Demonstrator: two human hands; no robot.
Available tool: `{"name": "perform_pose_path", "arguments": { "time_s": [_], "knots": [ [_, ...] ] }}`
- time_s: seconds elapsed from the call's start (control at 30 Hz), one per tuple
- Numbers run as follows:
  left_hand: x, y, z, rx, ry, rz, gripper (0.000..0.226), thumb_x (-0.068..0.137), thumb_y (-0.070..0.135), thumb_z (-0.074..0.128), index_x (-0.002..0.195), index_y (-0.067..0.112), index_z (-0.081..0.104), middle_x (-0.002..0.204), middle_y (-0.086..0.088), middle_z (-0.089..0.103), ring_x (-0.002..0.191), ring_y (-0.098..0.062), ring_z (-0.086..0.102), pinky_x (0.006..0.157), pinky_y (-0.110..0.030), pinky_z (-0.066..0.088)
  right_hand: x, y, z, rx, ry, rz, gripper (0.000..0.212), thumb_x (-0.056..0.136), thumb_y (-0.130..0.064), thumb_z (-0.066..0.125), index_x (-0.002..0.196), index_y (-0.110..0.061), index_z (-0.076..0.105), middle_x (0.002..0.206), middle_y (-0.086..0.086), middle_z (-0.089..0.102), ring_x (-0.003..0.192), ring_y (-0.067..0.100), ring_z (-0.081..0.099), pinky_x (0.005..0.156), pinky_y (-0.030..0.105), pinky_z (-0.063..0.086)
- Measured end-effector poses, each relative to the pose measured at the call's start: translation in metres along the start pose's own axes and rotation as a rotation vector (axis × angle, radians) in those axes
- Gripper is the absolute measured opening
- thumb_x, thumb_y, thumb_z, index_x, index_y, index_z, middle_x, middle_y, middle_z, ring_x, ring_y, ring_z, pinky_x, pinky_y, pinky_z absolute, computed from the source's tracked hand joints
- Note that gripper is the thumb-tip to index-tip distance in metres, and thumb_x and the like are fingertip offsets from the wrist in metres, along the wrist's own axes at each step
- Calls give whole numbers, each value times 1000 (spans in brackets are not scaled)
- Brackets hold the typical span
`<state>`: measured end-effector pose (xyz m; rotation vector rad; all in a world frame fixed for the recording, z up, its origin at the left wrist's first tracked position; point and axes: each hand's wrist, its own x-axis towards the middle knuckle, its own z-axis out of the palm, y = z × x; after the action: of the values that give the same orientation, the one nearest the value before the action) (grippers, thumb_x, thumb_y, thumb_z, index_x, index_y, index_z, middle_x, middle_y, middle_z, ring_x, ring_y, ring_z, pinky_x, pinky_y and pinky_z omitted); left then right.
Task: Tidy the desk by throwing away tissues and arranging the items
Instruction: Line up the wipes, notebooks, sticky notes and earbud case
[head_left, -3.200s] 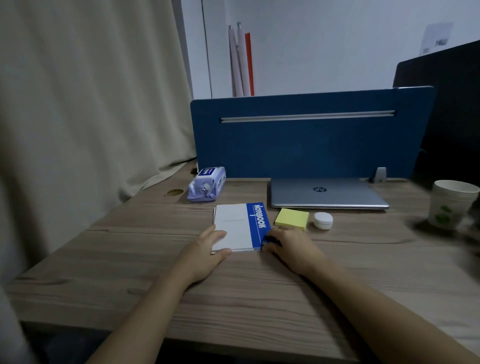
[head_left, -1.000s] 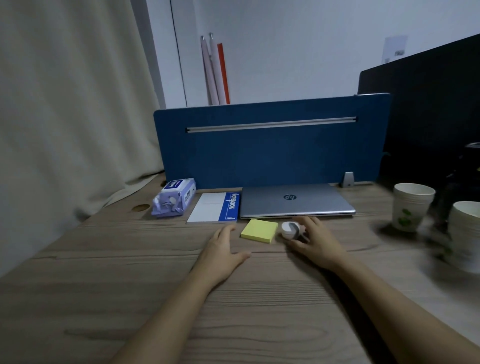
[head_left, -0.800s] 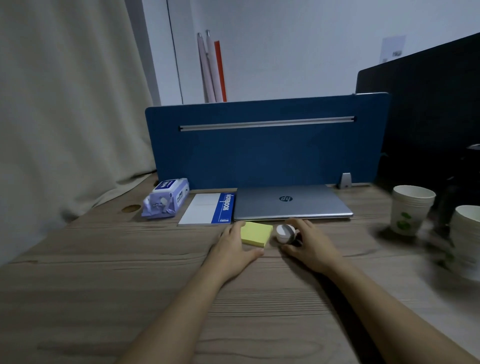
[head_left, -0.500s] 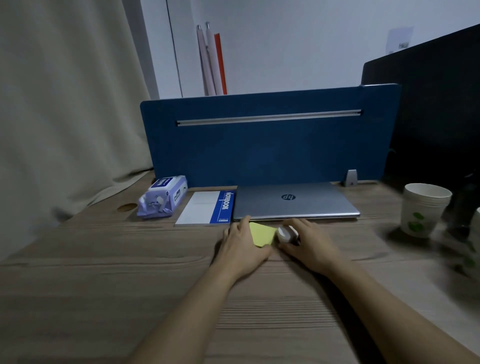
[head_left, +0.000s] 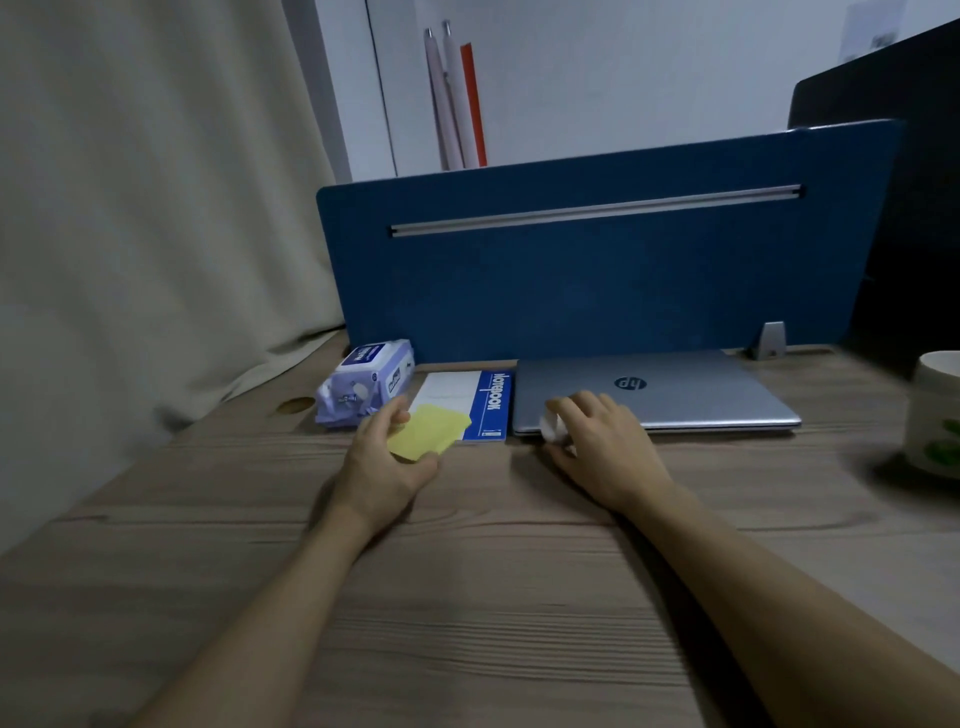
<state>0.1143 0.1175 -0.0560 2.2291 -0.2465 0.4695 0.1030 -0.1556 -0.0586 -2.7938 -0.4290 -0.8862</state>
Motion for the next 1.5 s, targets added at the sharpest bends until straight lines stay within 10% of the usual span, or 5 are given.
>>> {"name": "perform_pose_path", "arguments": {
  "time_s": [0.6, 0.9, 1.5],
  "knots": [
    [106, -15, 54, 104, -48, 175, 70, 76, 22, 77, 140, 19, 50, 138, -2, 40, 128, -15, 42, 102, -20, 28, 64, -15, 49, 118, 87, -3, 27, 90, -23, 52, 115, -13, 53, 116, 9, 55, 94, 30, 54, 71, 39, 46],
    [118, -28, 63, 255, -256, 112, 75, 63, 46, 52, 137, 43, 43, 154, 6, 28, 139, -20, 36, 111, -48, 37, 62, -8, 54, 101, 120, 33, 35, 91, -37, 56, 122, -22, 53, 120, 1, 60, 103, 25, 57, 81, 40, 42],
    [106, -30, 55, 80, -206, 95, 61, 86, 10, 66, 141, 25, 46, 154, 0, 36, 131, -25, 51, 108, -43, 44, 62, -19, 57, 149, -6, -104, 31, 91, -43, 59, 113, -21, 60, 109, 1, 66, 92, 24, 52, 79, 38, 42]
  ]
}}
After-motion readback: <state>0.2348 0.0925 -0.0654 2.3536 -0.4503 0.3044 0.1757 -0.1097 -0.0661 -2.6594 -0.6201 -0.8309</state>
